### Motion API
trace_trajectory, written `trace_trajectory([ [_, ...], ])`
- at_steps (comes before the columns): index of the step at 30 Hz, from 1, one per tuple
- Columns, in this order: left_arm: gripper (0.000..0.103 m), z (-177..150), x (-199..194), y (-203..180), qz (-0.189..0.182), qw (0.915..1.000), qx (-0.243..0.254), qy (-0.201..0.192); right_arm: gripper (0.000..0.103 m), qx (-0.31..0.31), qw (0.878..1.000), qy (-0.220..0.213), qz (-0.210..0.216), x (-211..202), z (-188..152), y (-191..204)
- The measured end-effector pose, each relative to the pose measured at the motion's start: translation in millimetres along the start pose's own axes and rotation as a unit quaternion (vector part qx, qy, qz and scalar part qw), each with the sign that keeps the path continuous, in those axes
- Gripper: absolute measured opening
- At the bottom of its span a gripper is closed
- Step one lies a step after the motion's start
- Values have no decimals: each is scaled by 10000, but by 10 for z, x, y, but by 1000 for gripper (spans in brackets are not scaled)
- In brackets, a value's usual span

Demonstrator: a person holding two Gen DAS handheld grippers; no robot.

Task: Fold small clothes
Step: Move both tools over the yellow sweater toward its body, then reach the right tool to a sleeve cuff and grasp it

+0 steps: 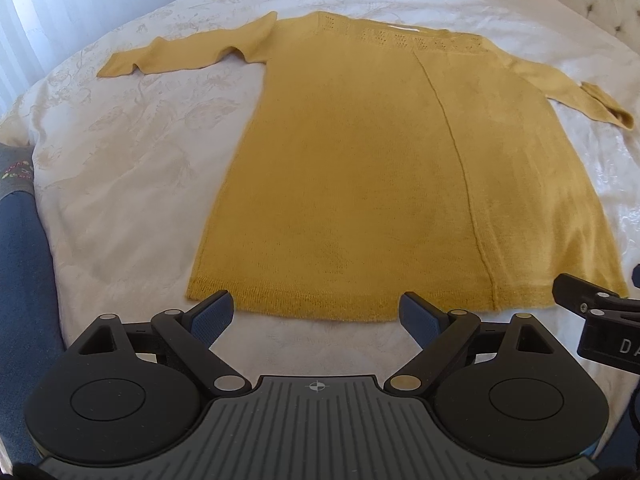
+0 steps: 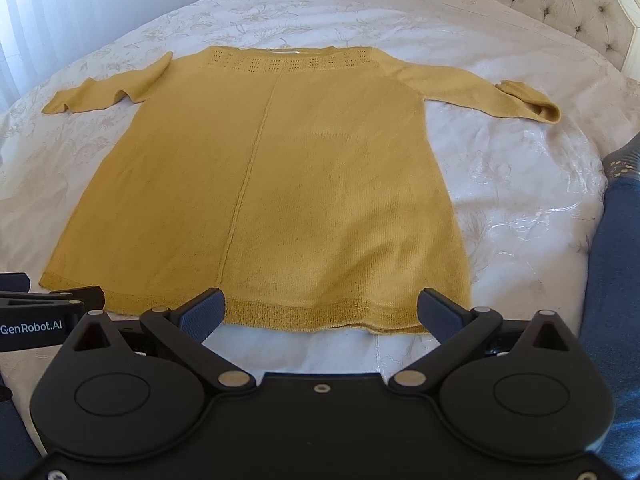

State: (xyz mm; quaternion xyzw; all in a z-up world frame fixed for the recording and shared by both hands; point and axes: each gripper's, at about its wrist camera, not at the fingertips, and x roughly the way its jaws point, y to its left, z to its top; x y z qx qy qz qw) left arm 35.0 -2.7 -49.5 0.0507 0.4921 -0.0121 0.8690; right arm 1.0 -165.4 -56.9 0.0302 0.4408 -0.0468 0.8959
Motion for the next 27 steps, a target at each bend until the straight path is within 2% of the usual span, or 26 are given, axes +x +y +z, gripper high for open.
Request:
trace_trajectory([
  [13,91,433,472,41,146,9998,117,-56,101,-178,9998,-11,-107,533,309,-38],
  [21,91,704,844,-34,119,9990,409,-125,101,-181,9993,316,-123,882,411,-48],
  [27,92,741,1037,-23,-57,9986,400,-340,102,329,9962,755,275,1008,419,-191],
])
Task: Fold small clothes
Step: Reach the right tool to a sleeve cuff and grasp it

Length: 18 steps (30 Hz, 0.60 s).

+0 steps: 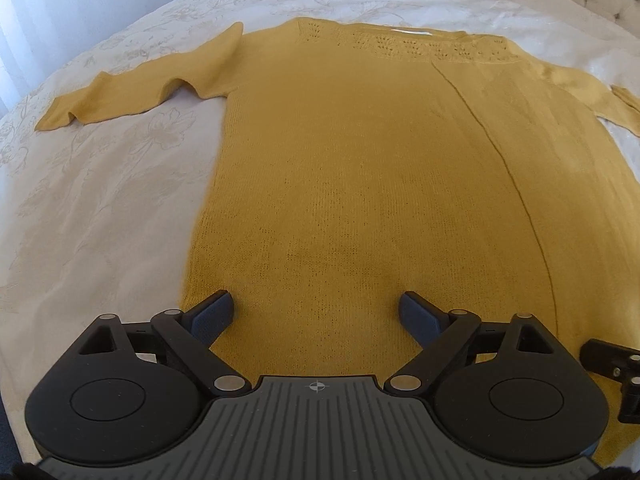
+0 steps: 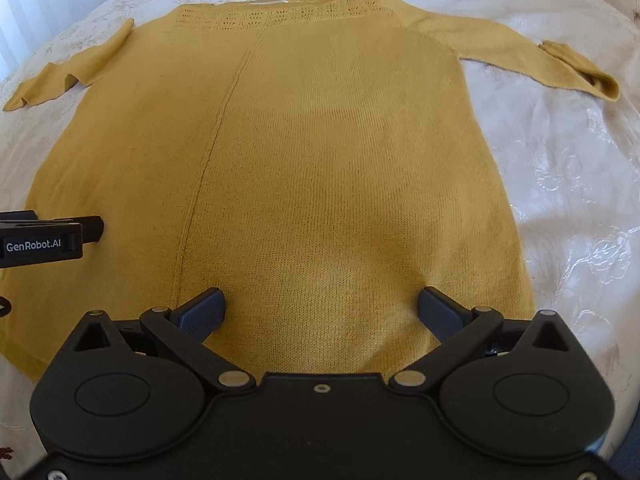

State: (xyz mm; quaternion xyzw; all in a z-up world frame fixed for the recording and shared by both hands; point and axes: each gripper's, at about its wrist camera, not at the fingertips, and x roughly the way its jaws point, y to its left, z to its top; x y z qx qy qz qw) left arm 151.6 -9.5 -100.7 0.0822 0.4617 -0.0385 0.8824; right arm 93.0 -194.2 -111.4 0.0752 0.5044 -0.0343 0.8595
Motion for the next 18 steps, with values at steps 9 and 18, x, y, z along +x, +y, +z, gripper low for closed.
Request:
trace_trajectory([
  [9,103,-35,96,25,-254,9991,8,-335,103,-348,9976,550,233,60,70,-26],
  [18,101,112,91,103,-535,9981,29,-304,103,-485,9918,1100,426,81,249,-95],
])
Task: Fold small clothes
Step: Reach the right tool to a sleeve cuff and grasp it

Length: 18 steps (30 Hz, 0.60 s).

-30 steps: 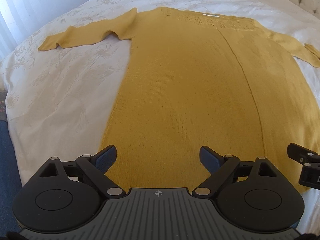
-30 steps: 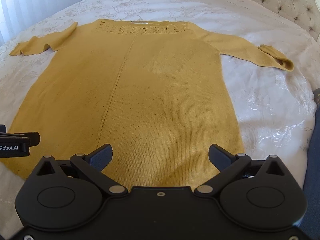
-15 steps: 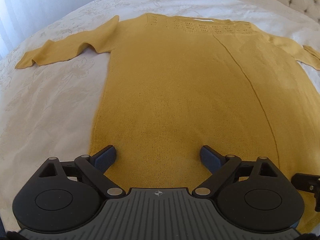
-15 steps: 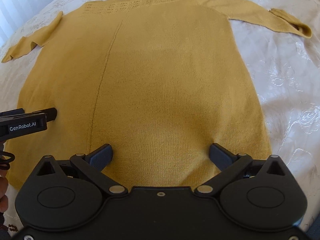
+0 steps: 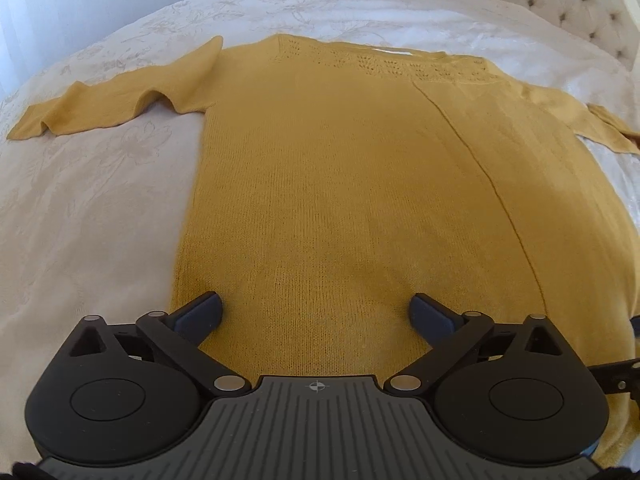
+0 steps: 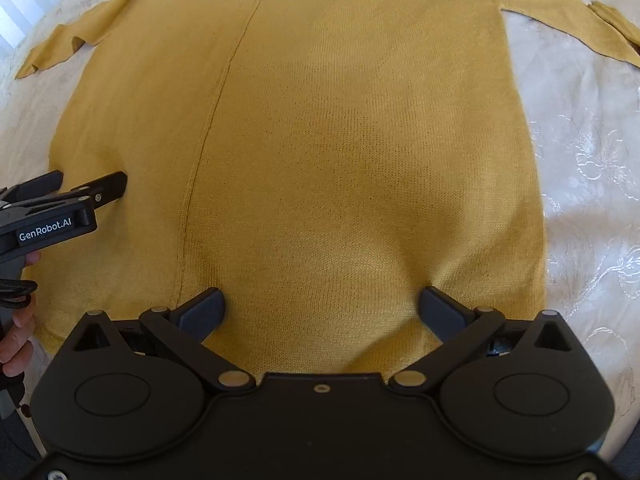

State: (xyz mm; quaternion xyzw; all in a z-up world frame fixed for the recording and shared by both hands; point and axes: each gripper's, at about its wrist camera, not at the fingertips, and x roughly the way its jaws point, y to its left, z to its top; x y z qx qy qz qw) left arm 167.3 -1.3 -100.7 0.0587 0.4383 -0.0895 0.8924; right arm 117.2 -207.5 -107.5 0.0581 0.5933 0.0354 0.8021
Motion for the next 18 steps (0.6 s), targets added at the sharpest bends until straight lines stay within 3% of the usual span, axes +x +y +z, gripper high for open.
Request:
trace_trajectory([
  [2,101,118,-48,52,-35,9998,-25,-171,98,-26,10000,-8,-96,-110,57,-53],
  [4,101,283,-91,118,77,9989,-72,-458,87,-34,9994,-171,-292,-273,133,-145],
  [7,101,493,-57,238,226,9966,-227,-754,86,87,9932,-740,-897,-552,326,-364],
  [10,100,566,55,337,238,9959,-381,-780,87,159,9791,-1191,-1641,-702,673,-634],
  [14,99,482,155,404,66,9973,-363,-634,87,340,9630,-1532,-2192,-648,1223,-1044],
  [18,99,398,185,377,-46,9973,-104,-724,85,783,9497,-1497,-2635,-402,1755,-1630],
])
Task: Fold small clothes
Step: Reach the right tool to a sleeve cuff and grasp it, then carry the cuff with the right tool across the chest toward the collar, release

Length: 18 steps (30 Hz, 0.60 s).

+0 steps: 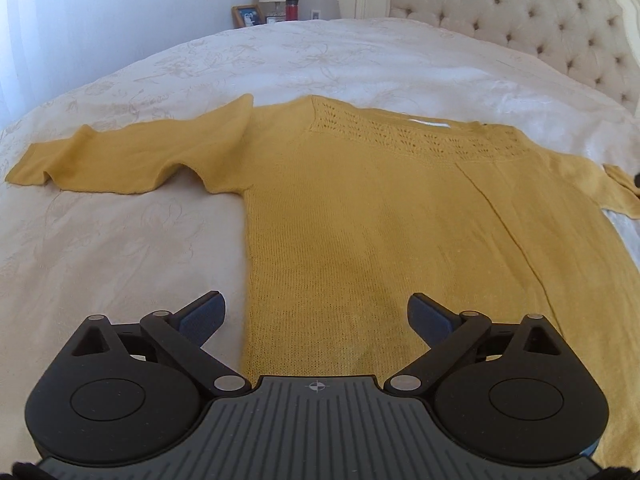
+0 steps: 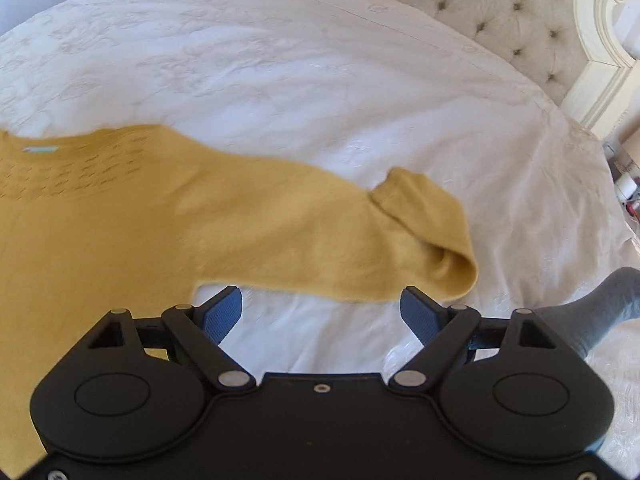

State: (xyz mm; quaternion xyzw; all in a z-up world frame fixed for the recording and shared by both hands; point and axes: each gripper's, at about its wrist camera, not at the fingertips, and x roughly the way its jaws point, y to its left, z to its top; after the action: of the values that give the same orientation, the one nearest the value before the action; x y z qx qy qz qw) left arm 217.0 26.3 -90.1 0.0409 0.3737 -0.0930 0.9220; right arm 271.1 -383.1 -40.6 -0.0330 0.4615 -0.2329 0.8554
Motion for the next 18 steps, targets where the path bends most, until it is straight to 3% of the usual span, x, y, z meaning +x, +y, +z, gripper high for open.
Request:
trace_trajectory([
  [3,99,-31,37,-14,-98,9999,82,-45,69,69,9985,92,-535,391,237,-152],
  [6,99,-36,83,-8,-196,9998,65,-23,67,54,9953,112,-965,680,393,-220],
  [15,100,-68,173,48,-230,9997,-42,-10,64,-455,9904,311,-1268,1231,397,-118],
  [17,100,-82,173,51,-234,9997,-41,-26,53,-448,9889,336,-1374,1326,424,-132],
  [18,100,-84,169,52,-235,9997,-44,-33,38,-385,9890,369,-1379,1365,446,-158],
])
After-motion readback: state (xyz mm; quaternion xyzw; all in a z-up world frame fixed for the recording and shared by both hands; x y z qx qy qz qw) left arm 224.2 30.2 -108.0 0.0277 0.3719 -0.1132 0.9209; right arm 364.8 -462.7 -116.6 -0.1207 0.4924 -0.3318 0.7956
